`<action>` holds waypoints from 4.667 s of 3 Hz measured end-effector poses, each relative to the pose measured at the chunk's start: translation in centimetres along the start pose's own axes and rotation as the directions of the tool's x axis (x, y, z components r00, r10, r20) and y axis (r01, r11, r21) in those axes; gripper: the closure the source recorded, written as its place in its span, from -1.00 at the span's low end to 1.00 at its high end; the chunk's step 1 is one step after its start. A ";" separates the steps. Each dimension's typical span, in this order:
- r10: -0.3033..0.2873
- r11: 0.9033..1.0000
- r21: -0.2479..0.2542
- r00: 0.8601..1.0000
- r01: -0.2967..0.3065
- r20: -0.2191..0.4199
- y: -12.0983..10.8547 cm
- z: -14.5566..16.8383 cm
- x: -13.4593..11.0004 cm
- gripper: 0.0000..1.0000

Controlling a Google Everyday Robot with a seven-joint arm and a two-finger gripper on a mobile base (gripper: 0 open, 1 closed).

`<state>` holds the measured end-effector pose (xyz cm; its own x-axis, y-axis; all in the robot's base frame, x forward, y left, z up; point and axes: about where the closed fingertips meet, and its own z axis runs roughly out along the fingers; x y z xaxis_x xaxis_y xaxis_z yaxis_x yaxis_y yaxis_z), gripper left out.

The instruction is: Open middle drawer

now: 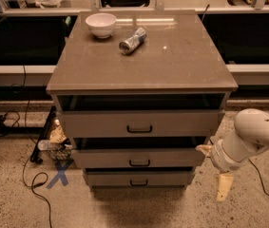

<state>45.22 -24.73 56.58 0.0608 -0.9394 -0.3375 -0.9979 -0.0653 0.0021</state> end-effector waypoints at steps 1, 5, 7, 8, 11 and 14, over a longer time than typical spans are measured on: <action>-0.038 0.998 0.049 0.998 0.036 0.051 -0.8 5.2 0.7 -1.00; -0.163 0.965 0.221 0.983 0.142 0.079 -6.8 11.7 -0.8 -1.00; -0.146 0.942 0.303 0.989 0.142 -0.010 -9.5 13.4 -0.9 -1.00; -0.143 0.942 0.306 0.990 0.138 -0.009 -11.3 14.9 -0.7 -1.00; -0.070 0.959 0.279 0.997 0.060 0.025 -13.5 18.0 2.1 -0.05; -0.070 0.959 0.279 0.997 0.060 0.025 -13.5 16.5 1.6 1.00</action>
Offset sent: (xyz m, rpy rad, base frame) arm 0.0337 0.0410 -0.1164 0.1330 -0.2055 0.0929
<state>58.39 -19.78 40.44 0.1294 -0.9239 -0.3600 -0.9595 -0.0250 -0.2806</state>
